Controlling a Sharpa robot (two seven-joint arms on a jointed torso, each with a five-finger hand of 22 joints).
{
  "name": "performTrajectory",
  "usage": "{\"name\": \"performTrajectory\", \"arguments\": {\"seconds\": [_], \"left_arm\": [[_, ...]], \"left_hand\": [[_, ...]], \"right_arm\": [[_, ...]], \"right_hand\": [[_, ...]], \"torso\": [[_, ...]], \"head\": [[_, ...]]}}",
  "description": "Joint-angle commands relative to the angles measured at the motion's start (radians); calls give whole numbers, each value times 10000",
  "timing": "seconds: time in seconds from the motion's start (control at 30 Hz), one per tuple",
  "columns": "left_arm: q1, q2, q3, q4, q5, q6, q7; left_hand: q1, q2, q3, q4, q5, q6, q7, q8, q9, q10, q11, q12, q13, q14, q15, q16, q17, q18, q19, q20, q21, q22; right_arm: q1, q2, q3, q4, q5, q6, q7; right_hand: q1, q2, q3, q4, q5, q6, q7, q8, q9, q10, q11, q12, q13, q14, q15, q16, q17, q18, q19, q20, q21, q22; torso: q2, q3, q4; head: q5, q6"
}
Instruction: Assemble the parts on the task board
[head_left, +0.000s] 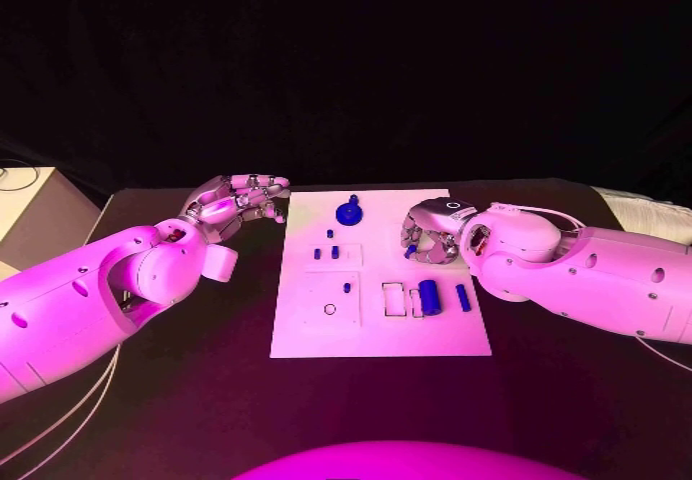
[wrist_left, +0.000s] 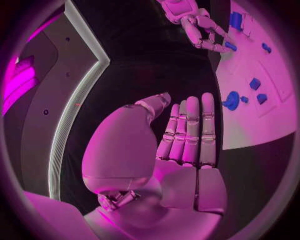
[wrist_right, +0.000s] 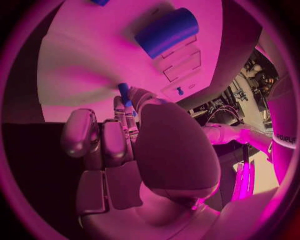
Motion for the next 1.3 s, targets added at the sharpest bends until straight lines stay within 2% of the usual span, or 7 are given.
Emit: {"name": "performTrajectory", "arguments": {"seconds": [0.03,0.23,0.4,0.5,0.67,0.9,1.3], "left_arm": [[1,5,7,28,-6,154,36],[1,3,7,21,-7,164,19],[1,-1,7,23,-7,167,8],[1,3,7,22,-7,169,5],[1,15,7,15,-7,172,4],[1,33,7,-9,-8,176,7],[0,97,7,-69,-8,195,3]], "left_hand": [[49,36,-45,6,1,-3,67,29,-12,-61,-3,28,-15,16,60,-33,-12,131,69,6,-36,-9],[49,36,-45,6,1,-3,67,29,-12,-61,-3,28,-15,16,60,-33,-12,131,69,6,-36,-9],[49,36,-45,6,1,-3,67,29,-12,-61,-3,28,-15,16,60,-33,-12,131,69,6,-36,-9],[51,45,-61,23,0,-5,71,38,-13,-73,0,38,-15,16,62,-38,-13,131,85,8,-65,-30],[51,45,-61,23,0,-5,71,38,-13,-73,0,38,-15,16,62,-38,-13,131,85,8,-65,-30],[51,45,-61,23,0,-5,71,38,-13,-73,0,38,-15,16,62,-38,-13,131,85,8,-65,-30],[51,45,-61,23,0,-5,71,38,-13,-73,0,38,-15,16,62,-38,-13,131,85,8,-65,-30]], "right_arm": [[-29,28,-16,5,-162,311,-16],[-56,66,-22,-30,-257,244,-58],[-95,78,-27,-25,-410,26,-95],[-111,61,-28,17,-444,-270,-62],[-127,-16,-29,185,-403,-802,-17],[-124,-244,5,584,-369,-1423,-97],[98,-720,252,1835,-376,-2031,-210]], "right_hand": [[-44,-13,63,-6,54,92,-15,18,17,92,18,54,31,32,-83,41,14,-131,42,-19,48,23],[20,5,237,-71,89,99,-5,34,34,94,22,-11,20,33,-84,52,25,-139,47,-34,81,66],[385,301,1038,-509,-379,241,26,182,147,334,16,-79,41,39,-108,96,77,-170,77,-68,249,254],[350,417,1443,-790,-299,391,-1,355,270,617,-47,-33,108,47,-147,123,110,-209,132,-96,480,473],[106,426,1877,-1120,-415,445,-40,537,432,850,-110,-31,199,51,-204,140,102,-274,218,-127,822,790],[-99,378,2121,-1338,-457,445,-48,635,536,939,-126,-60,255,47,-225,145,90,-292,234,-132,928,903],[-251,323,2265,-1483,-424,434,-52,692,604,967,-133,-96,287,50,-239,162,112,-315,260,-125,1042,1014]], "torso": [[-4,0,17],[-2,7,7],[4,7,2],[-1,7,0],[-6,2,15],[-17,-3,4],[-21,5,1]], "head": [[-4,-25],[-1,-23],[-1,-19],[-10,-19],[-34,-18],[-33,-5],[28,4]]}}
